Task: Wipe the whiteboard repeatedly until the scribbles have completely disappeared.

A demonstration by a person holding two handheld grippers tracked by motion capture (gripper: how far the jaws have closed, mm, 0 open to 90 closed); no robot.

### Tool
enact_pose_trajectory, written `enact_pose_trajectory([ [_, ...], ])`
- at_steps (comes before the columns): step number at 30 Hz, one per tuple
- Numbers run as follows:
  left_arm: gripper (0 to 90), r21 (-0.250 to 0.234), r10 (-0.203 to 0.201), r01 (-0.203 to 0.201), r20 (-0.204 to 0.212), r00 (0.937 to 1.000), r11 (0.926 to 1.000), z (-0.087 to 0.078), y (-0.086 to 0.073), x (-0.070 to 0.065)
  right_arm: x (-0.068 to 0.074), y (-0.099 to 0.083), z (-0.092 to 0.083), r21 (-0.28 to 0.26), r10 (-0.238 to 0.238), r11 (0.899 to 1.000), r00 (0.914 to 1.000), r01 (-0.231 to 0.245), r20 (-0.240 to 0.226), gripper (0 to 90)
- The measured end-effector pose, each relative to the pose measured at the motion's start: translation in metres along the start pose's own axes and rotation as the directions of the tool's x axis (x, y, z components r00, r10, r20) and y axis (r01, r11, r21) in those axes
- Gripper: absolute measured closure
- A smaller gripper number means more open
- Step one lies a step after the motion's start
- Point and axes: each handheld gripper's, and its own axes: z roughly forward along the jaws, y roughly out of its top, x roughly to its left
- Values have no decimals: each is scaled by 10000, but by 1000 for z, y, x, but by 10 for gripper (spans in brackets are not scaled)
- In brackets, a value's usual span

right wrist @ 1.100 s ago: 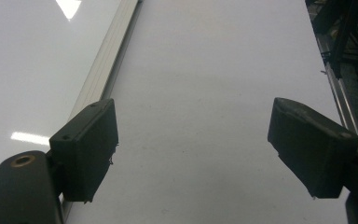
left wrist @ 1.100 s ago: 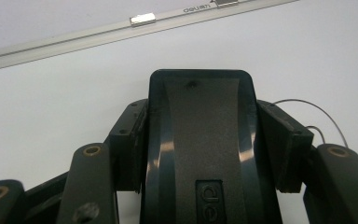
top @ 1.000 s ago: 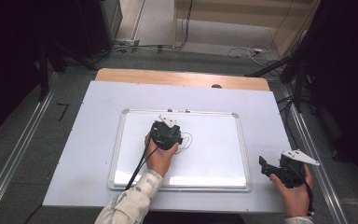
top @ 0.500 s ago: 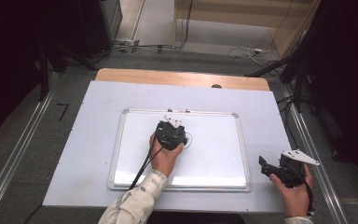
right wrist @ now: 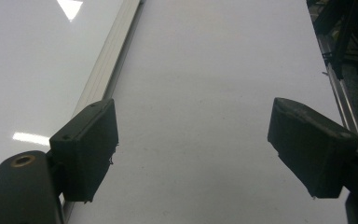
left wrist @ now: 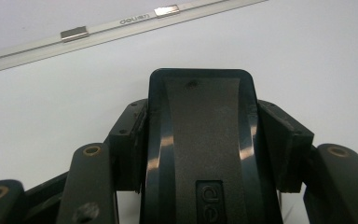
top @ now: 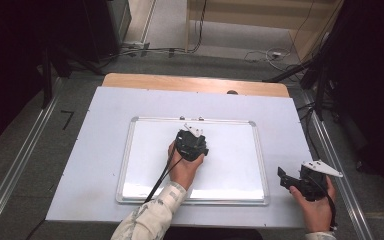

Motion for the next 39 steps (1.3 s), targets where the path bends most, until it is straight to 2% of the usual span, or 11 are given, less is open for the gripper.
enact_pose_trajectory([
  [22, 411, 89, 168, -169, 180, 9997, 9998, 8, 7, -22, 0, 0, 0, -3, -71, 10000, 10000, 71, -17, 149],
  [25, 411, 71, 158, -160, 283, 9995, 9998, 7, 7, -21, 0, 0, 0, 7, -33, 10000, 10000, 33, -14, 149],
  [29, 411, 85, 161, -163, 201, 9997, 9998, 7, 6, -17, -1, -1, 0, 29, -17, 10000, 10000, 17, 40, 149],
  [39, 410, 52, -217, 218, -151, 9996, 9997, -1, 0, 14, -2, -2, 0, 43, -4, 10000, 10000, 4, 67, 149],
])
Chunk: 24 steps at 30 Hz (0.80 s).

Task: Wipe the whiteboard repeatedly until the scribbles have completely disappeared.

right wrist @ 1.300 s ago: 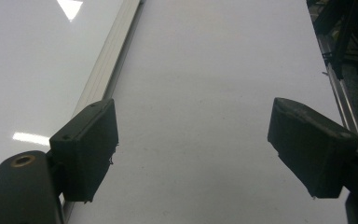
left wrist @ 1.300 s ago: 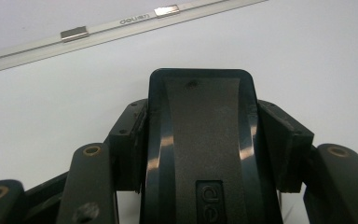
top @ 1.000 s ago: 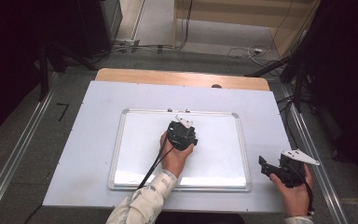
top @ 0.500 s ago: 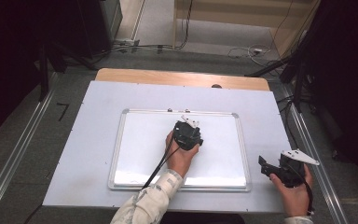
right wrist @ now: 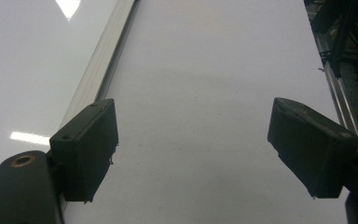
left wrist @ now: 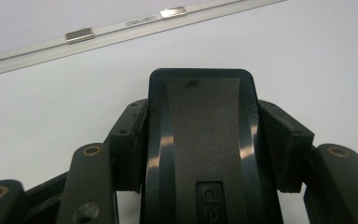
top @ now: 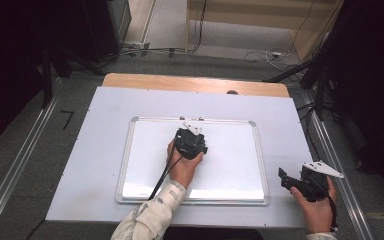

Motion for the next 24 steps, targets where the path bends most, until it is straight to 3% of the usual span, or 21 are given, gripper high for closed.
enact_pose_trajectory([
  [11, 411, -14, -406, 405, -370, 9985, 9992, -6, -4, 34, 0, 0, 0, 5, 0, 10000, 10000, 0, 28, 150],
  [17, 411, 10, -284, 284, -476, 9985, 9996, -4, -2, 28, 1, 0, 0, 23, 4, 10000, 10000, -4, 37, 150],
  [24, 411, -2, 23, -23, -217, 9998, 10000, 2, 1, 5, 1, 1, 0, 18, -11, 10000, 10000, 11, 27, 150],
])
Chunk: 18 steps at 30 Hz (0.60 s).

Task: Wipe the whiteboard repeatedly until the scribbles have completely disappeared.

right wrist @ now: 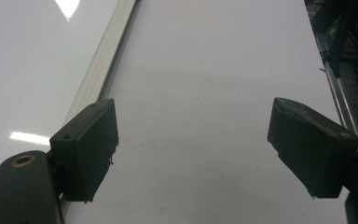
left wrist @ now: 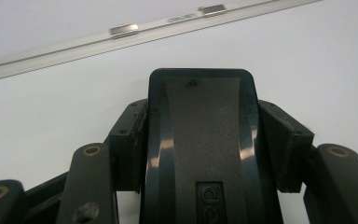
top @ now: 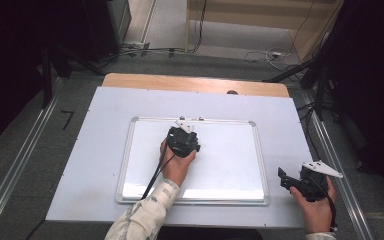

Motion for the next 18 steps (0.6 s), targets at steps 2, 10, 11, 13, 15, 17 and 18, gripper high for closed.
enact_pose_trajectory([
  [2, 411, -13, 92, -92, 93, 9999, 10000, 1, 1, -7, 0, 0, 0, -10, 23, 10000, 10000, -23, -9, 150],
  [10, 411, -32, 367, -366, 329, 9988, 9993, 4, 3, -27, 0, 0, 0, -17, 19, 10000, 10000, -19, -33, 151],
  [11, 411, -40, 382, -380, 374, 9986, 9993, 4, 3, -29, 0, 0, 0, -12, 40, 10000, 10000, -41, -34, 151],
  [13, 412, -40, 446, -445, 431, 9981, 9990, 5, 3, -33, -1, 0, 0, -12, 46, 10000, 10000, -46, -43, 151],
  [15, 411, -33, 495, -494, 486, 9976, 9988, 5, 3, -38, 0, 0, 0, -8, 46, 10000, 10000, -46, -39, 151],
  [17, 412, -13, 584, -584, 526, 9969, 9983, 5, 4, -41, 0, 0, 0, -10, 28, 10000, 10000, -28, -43, 151],
  [18, 411, -18, 582, -582, 529, 9969, 9983, 5, 4, -41, 0, 0, 0, -22, 26, 10000, 10000, -26, -47, 151],
])
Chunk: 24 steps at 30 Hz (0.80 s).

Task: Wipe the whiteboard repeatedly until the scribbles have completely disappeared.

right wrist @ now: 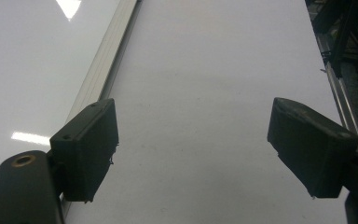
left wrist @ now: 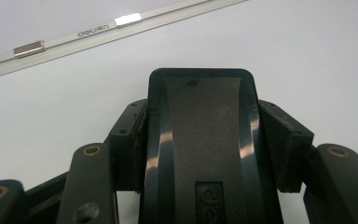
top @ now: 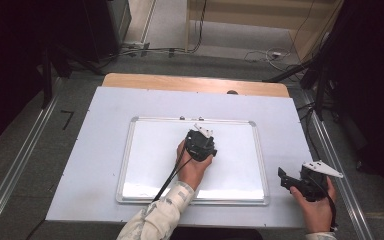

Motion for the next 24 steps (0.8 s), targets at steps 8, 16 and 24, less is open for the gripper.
enact_pose_trajectory([
  [8, 411, -15, -71, 71, 114, 9999, 10000, -1, -1, 3, 0, 0, 1, 7, -28, 10000, 10000, 28, -3, 151],
  [16, 410, -28, -395, 394, -247, 9989, 9992, -5, -5, 28, -1, 0, 2, 23, -16, 10000, 10000, 16, -5, 151],
  [24, 410, -34, -726, 726, -617, 9954, 9974, -14, -13, 60, 0, 0, 3, 50, -81, 10000, 10000, 81, 42, 151],
])
